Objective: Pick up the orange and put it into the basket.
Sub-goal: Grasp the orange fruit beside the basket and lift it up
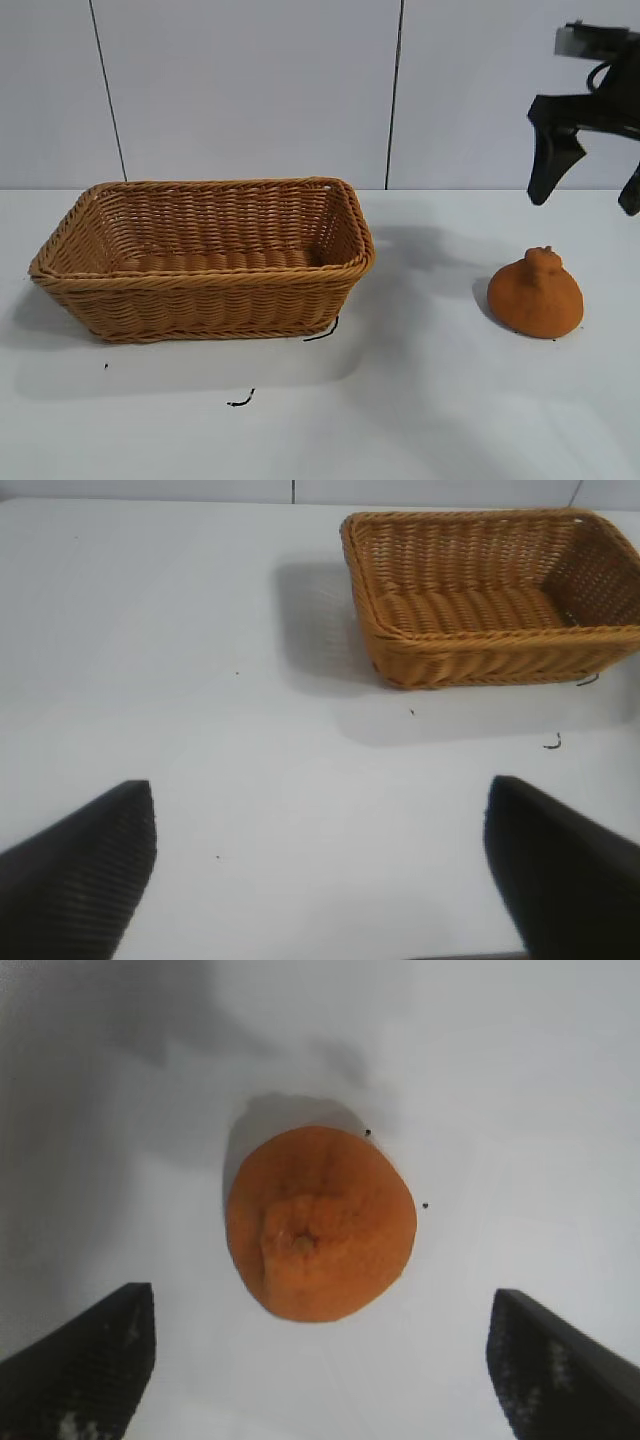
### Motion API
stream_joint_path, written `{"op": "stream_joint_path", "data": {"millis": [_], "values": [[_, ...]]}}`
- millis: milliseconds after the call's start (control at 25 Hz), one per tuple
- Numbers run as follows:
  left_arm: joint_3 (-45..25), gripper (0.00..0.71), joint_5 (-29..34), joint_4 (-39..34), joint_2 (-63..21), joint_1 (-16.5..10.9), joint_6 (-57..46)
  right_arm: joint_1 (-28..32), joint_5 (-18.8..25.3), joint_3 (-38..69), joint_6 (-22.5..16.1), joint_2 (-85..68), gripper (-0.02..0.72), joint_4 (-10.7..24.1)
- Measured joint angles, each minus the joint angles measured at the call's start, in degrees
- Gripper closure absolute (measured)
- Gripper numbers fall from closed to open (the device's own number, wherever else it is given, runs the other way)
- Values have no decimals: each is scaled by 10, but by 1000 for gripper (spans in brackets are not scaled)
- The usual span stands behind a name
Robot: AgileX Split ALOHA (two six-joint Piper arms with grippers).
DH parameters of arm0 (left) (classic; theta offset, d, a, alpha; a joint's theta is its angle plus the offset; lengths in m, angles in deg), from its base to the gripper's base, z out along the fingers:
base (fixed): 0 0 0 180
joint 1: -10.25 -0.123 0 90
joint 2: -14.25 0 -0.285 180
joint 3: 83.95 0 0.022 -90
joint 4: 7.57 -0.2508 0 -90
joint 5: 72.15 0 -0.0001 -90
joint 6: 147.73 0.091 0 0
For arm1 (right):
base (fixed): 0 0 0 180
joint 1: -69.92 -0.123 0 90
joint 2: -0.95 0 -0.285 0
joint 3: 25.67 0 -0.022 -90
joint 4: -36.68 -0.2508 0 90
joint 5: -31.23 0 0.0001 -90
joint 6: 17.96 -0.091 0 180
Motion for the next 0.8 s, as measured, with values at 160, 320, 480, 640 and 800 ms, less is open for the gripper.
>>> {"op": "stream_joint_path", "data": {"millis": [160, 320, 480, 640, 800], "values": [[0, 71, 0, 0, 0, 0, 0, 0, -16, -1, 15, 28, 58, -23], [0, 71, 0, 0, 0, 0, 0, 0, -29, -2, 17, 34, 79, -24], [0, 71, 1, 0, 0, 0, 0, 0, -20, -7, 7, 35, 318, -25], [0, 71, 1, 0, 0, 0, 0, 0, 11, -29, 8, 15, 584, -29], [0, 71, 1, 0, 0, 0, 0, 0, 26, -65, 11, -30, 608, -23]]}}
